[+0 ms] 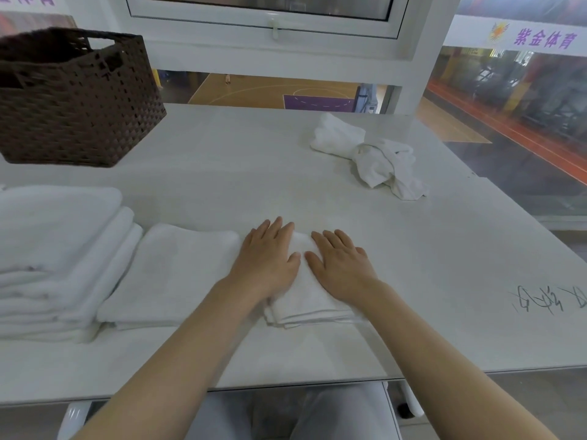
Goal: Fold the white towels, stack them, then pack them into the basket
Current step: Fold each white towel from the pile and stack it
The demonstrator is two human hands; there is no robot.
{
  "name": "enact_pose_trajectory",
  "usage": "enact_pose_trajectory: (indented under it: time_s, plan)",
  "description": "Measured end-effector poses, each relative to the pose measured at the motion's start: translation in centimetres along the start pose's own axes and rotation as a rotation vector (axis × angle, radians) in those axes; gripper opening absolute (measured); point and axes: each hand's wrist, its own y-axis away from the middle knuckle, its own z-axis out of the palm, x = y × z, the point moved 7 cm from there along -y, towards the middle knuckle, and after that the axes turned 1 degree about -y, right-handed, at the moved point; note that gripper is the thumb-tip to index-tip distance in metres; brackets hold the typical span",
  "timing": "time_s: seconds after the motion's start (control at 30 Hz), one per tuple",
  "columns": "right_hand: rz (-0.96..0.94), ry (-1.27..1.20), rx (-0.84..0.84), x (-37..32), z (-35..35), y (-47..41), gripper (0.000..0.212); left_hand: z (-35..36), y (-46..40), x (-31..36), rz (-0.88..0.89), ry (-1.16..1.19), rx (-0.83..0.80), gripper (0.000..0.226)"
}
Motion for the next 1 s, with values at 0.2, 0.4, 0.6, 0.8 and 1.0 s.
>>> enact_pose_trajectory:
  time_s: [0.2,0.4,0.6,0.8,1.0]
  plan:
    - [0.046,-0.008,0.025,-0.1,0.4,2.7,0.059,0.1,-1.2,0.8,0.069,-0.096,-0.196,0.043]
    - [0.066,-0.127,-0.234,0.8,-1.8,2.0,0.058,-1.0,-0.9,0.8,0.007,-0.225,-0.468,0.056]
    - [0.064,-0.022,-0.52,1.0,-3.8,1.3,0.059,-1.2,-0.7,1.7,0.05,-0.363,-0.611,0.051]
    - [0.059,0.022,-0.627,1.6,-3.2,1.5,0.058,-1.1,0.3,1.6,0.157,-0.229,-0.662,0.04]
    - [0.004,-0.066,-0.757,1.0,-2.8,2.4,0.041,-0.8,1.8,1.2,0.181,-0.127,-0.791,0.036]
